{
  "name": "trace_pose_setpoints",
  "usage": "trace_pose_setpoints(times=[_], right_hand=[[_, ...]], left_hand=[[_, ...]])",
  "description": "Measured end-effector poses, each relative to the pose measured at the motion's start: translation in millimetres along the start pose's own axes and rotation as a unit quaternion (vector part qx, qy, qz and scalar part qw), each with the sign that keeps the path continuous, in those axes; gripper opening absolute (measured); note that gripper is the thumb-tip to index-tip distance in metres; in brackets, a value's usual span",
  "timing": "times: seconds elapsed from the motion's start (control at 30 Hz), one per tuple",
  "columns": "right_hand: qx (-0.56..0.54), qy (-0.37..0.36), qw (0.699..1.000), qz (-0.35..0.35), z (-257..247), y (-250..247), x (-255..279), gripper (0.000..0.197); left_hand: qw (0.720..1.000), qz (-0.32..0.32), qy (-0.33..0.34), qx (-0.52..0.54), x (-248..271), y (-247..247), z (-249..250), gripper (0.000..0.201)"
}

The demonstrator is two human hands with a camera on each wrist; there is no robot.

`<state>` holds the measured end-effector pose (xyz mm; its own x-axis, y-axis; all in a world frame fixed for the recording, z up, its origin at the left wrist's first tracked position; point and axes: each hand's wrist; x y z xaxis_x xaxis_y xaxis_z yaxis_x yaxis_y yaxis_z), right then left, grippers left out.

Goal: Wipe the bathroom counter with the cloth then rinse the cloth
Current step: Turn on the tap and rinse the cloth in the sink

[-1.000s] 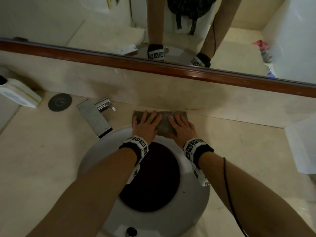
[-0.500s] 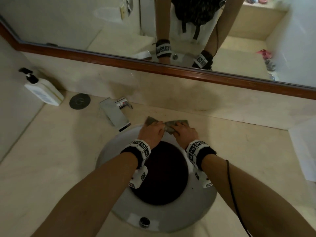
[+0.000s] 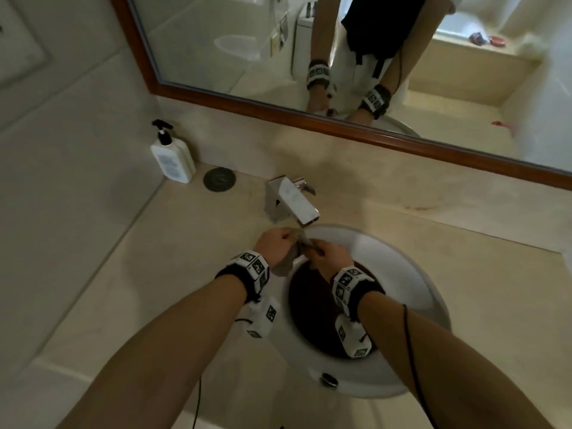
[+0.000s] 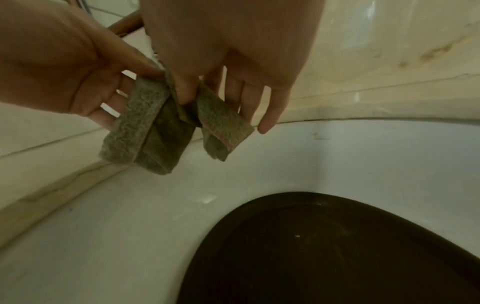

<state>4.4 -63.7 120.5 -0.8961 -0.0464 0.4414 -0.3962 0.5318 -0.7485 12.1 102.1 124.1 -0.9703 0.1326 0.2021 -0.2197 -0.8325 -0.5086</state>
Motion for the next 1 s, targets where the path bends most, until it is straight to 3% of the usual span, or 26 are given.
trace_pose_setpoints(times=[0.33, 0.5, 0.57, 0.63, 0.73, 0.83, 1.0], right_hand=[[0.139, 0.093, 0.986, 0.002, -26.6, 4.5, -5.8, 0.082], [0.163, 0.128, 0.978, 0.022, -15.4, -6.9, -12.6, 0.083], [0.171, 0.136, 0.976, 0.021, -10.3, -12.0, -14.0, 0.083], [0.174, 0.148, 0.974, 0.004, -5.4, -14.3, -17.1, 0.089], [0.176, 0.172, 0.969, -0.03, 0.9, -12.3, -21.9, 0.102], [0.188, 0.178, 0.965, -0.038, 5.2, -9.4, -25.2, 0.106], [0.235, 0.152, 0.959, -0.036, 5.7, -5.0, -36.3, 0.103]], left_hand=[[0.991, 0.133, -0.026, 0.019, -18.9, -109.4, -11.4, 0.027], [0.982, 0.188, 0.0, -0.003, -52.0, -136.8, -8.5, 0.035], [0.991, 0.125, -0.007, -0.045, -63.3, -134.9, -12.5, 0.041], [0.992, 0.006, -0.014, -0.126, -72.1, -127.6, -21.1, 0.046], [0.958, -0.125, -0.006, -0.259, -78.7, -107.3, -39.6, 0.051], [0.938, -0.171, -0.007, -0.301, -84.4, -90.2, -56.3, 0.054], [0.906, -0.178, 0.028, -0.382, -102.6, -87.8, -73.0, 0.055]])
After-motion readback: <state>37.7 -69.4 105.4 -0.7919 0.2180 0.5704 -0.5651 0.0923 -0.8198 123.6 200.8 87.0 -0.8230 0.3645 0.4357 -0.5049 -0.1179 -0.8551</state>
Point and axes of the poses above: each hand's wrist, its own x-axis away from the middle knuckle, its own y-axis out of the palm, z = x × y, and after that the axes turned 6 degrees about y, right-handed
